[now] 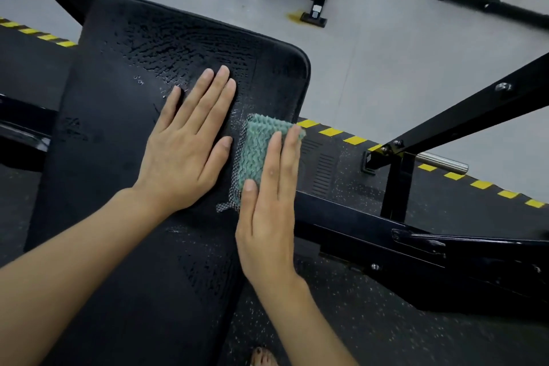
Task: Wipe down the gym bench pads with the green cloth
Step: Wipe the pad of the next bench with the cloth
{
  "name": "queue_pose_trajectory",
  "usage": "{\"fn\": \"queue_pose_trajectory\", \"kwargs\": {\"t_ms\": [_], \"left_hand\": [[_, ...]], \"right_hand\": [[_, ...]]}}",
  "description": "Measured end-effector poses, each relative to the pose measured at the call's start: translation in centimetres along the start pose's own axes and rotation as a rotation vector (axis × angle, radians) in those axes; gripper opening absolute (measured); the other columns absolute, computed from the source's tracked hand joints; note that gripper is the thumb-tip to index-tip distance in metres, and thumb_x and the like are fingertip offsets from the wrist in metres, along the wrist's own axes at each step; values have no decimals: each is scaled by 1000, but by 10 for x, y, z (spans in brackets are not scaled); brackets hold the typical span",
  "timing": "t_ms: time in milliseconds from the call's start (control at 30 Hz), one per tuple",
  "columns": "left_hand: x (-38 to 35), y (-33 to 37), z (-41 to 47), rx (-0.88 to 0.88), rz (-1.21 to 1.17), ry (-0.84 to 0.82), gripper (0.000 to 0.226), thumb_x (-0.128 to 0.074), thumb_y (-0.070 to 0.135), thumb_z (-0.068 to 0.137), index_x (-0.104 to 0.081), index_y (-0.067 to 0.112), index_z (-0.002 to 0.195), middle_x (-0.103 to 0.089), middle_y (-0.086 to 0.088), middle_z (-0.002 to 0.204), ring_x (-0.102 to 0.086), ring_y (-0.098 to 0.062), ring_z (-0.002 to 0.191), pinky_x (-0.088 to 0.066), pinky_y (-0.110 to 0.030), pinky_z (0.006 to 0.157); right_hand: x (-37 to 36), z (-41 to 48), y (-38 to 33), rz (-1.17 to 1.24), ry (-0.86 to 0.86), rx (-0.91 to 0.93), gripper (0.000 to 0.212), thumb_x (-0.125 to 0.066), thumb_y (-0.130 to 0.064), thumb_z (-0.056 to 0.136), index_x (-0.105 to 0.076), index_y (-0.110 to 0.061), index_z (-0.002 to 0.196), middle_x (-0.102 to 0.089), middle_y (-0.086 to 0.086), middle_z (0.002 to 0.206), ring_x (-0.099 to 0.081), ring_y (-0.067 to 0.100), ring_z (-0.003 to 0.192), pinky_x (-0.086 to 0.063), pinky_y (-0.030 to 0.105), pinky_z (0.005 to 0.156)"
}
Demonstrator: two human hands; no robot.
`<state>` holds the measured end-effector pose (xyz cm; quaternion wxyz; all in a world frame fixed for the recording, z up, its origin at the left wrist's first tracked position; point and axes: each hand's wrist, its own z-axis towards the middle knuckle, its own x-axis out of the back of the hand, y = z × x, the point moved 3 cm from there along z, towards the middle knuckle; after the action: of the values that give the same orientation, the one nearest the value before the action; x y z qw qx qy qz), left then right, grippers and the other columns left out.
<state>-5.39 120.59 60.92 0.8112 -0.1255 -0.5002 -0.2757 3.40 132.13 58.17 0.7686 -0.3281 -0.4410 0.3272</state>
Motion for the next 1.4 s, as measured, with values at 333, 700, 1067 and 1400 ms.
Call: {"fn": "queue_pose_trajectory", "kwargs": {"t_ms": [333,700,1067,1400], "left_hand": [[2,3,-1,-63,-5,-32,61,-27,30,101,-20,5,156,-18,-9,164,-12,-20,153,-9,-43,124],[1,3,-2,-51,2,-29,61,-27,30,101,-20,5,156,-19,-9,164,-13,-20,153,-10,-43,124],[0,4,-4,-53,14,-24,62,-28,30,100,-20,5,156,-19,-9,164,-13,-21,153,-11,-44,124],[-1,7,-10,-40,2,-22,62,-27,32,101,-21,5,156,-18,-10,164,-13,-22,153,-8,-42,125]], "right_hand": [[-2,32,5,115,61,-25,61,-37,-18,104,-5,-2,154,8,13,163,0,25,152,-28,51,116],[6,45,6,226,60,-41,57,-37,-5,103,-8,4,152,5,17,163,5,23,152,-7,40,124],[-8,-13,5,257,29,-82,60,-31,-14,103,0,-6,154,7,5,165,2,25,152,-15,51,121],[-2,8,5,256,66,-91,57,-35,-8,104,-5,-3,153,5,10,164,3,20,152,-13,47,122]]}}
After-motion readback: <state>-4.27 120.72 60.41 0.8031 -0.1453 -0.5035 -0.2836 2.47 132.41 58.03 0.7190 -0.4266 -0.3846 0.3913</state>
